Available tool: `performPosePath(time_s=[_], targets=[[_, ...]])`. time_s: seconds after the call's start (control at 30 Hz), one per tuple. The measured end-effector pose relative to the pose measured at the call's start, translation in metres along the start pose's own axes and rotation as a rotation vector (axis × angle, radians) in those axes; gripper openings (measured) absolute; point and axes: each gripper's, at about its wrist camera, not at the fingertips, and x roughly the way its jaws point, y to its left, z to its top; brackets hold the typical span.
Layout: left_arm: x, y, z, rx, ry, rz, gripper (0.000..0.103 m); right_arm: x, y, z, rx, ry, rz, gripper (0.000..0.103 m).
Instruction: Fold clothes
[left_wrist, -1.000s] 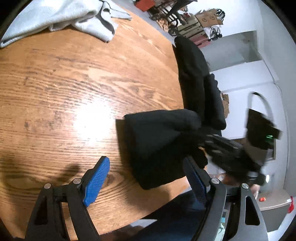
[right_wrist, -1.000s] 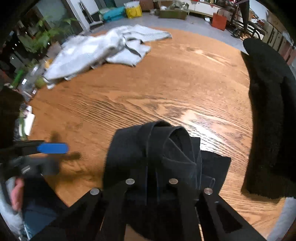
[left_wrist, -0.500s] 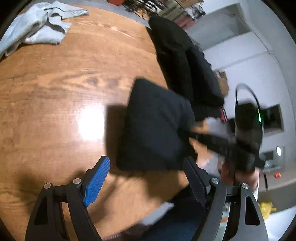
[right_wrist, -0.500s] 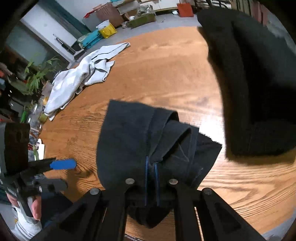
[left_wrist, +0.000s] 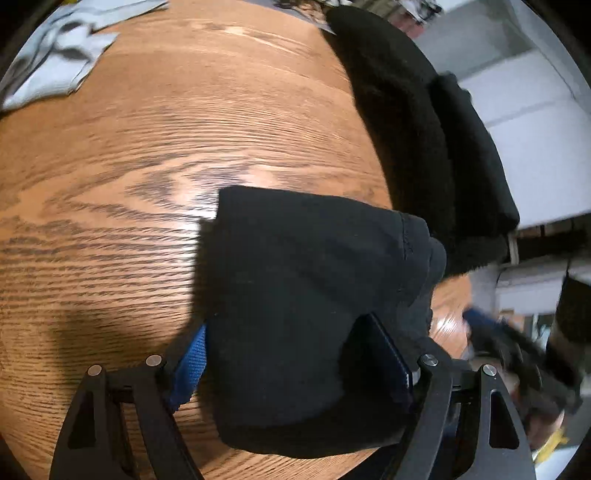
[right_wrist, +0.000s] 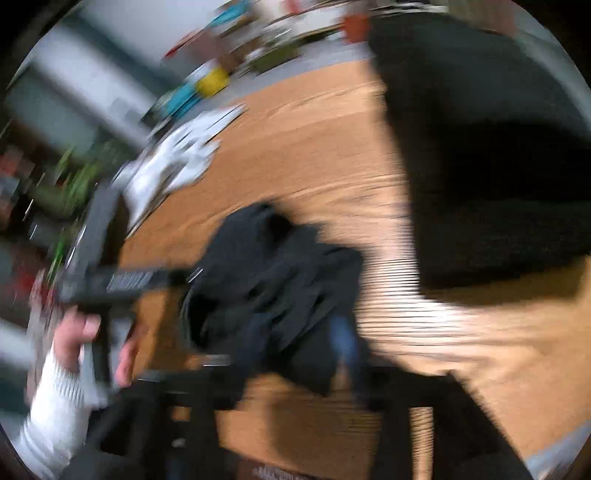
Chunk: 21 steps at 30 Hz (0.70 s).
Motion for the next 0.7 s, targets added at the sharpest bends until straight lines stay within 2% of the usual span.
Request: performPosePath(time_s=[0.03, 0.1, 0.23, 0.3, 0.43, 0.57, 0.67, 0.7], targets=[[0.000, -0.001, 0.000, 0.007, -0.005, 0.002, 0.081, 0.002, -0.011, 0.001, 0.019, 0.003, -0.049, 0.039], [0.000, 0.002, 0.001, 0.006, -0.009, -0.007, 0.081, 0.016, -0.024, 0.004, 0.048, 0.040, -0.077, 0.022], [-0.001, 0.008, -0.005, 0.002, -0.006, -0.038, 0.081, 0.051, -0.016, 0.009, 0.035, 0.089, -0.094, 0.017], [-0.007, 0.011, -0.013, 0.001, 0.002, -0.050, 0.081, 0.069, -0.006, 0.011, 0.023, 0.118, -0.071, 0.005], [-0.015, 0.025, -0.024, -0.050, 0.018, -0.029, 0.081, 0.091, 0.028, 0.019, -0.018, 0.125, -0.037, 0.005], [-0.039, 0.066, -0.042, -0.150, 0.025, -0.008, 0.081, 0.108, 0.070, 0.025, -0.059, 0.160, 0.082, 0.006], [-0.052, 0.093, -0.051, -0.195, 0.020, -0.070, 0.081, 0.117, 0.094, 0.021, -0.124, 0.184, 0.088, 0.006], [-0.053, 0.098, -0.053, -0.199, 0.016, -0.085, 0.081, 0.113, 0.096, 0.020, -0.137, 0.178, 0.073, 0.013]])
